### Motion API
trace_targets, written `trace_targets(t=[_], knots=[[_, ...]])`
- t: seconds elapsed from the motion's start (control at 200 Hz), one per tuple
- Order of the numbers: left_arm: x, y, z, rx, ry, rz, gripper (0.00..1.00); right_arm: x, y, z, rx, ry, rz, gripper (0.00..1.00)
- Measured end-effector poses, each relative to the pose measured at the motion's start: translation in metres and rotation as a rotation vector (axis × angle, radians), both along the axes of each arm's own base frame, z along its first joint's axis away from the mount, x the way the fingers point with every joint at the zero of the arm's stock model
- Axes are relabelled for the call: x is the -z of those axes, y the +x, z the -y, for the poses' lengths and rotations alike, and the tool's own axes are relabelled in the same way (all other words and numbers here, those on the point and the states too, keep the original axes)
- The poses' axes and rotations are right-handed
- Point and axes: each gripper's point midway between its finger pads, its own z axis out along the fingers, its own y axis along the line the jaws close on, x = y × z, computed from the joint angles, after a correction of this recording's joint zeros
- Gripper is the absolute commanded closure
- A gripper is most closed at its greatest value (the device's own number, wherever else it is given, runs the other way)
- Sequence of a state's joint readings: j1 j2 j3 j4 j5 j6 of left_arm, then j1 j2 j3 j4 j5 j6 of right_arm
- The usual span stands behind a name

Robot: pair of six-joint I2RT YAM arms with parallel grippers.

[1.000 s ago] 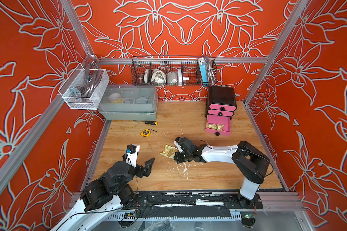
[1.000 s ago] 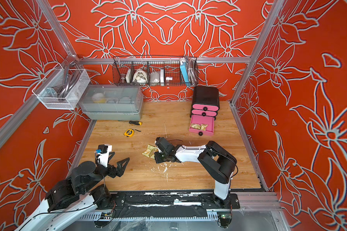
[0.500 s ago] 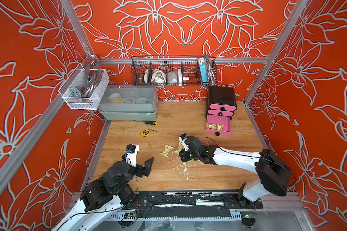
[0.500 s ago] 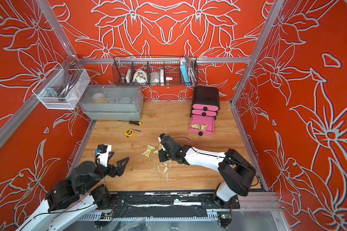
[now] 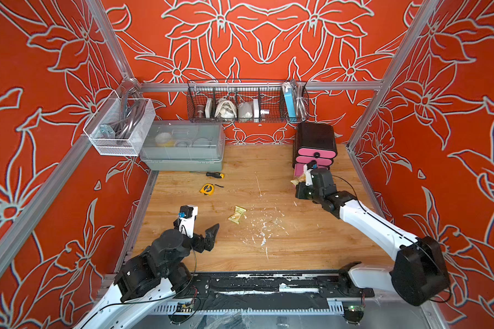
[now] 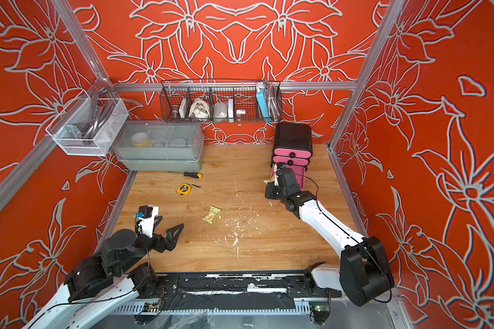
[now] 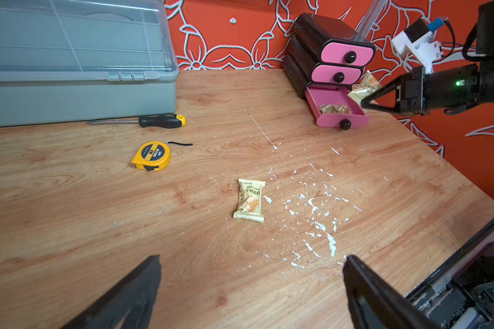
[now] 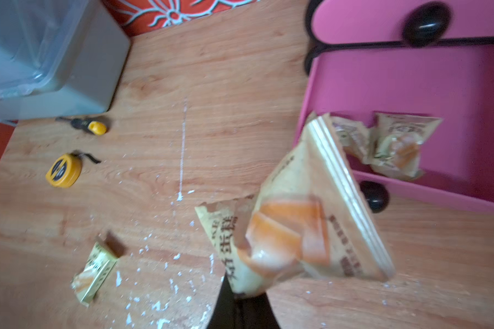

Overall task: Place the cookies into the drawer by color
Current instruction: Place the cookie in the drawer.

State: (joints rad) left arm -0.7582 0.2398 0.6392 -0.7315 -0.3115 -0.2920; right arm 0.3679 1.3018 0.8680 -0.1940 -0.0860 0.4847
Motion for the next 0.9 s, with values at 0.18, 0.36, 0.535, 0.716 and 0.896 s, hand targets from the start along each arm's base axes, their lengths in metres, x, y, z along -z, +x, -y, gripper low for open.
trace_targets(t=[0.18,0.36,0.535,0.716,0.896], knots=[[0.0,0.0,0.0,-0.001,0.0,0.0,0.01,0.026,0.026,0.049,0.155,0.066,-0.083,1.0],[0.0,0.0,0.0,-0.001,0.0,0.0,0.01,0.051,0.053,0.09,0.291,0.154,-0.151,1.0],[0.0,0.0,0.0,-0.001,-0.001,0.0,0.01,0.054,0.082,0.104,0.332,0.205,-0.148,1.0],[0.0,0.0,0.0,-0.001,-0.001,0.0,0.01,0.056,0.106,0.102,0.332,0.255,-0.145,0.98],[0.0,0.0,0.0,-0.002,-0.001,0.001,0.01,0.064,0.118,0.098,0.334,0.285,-0.161,0.85]])
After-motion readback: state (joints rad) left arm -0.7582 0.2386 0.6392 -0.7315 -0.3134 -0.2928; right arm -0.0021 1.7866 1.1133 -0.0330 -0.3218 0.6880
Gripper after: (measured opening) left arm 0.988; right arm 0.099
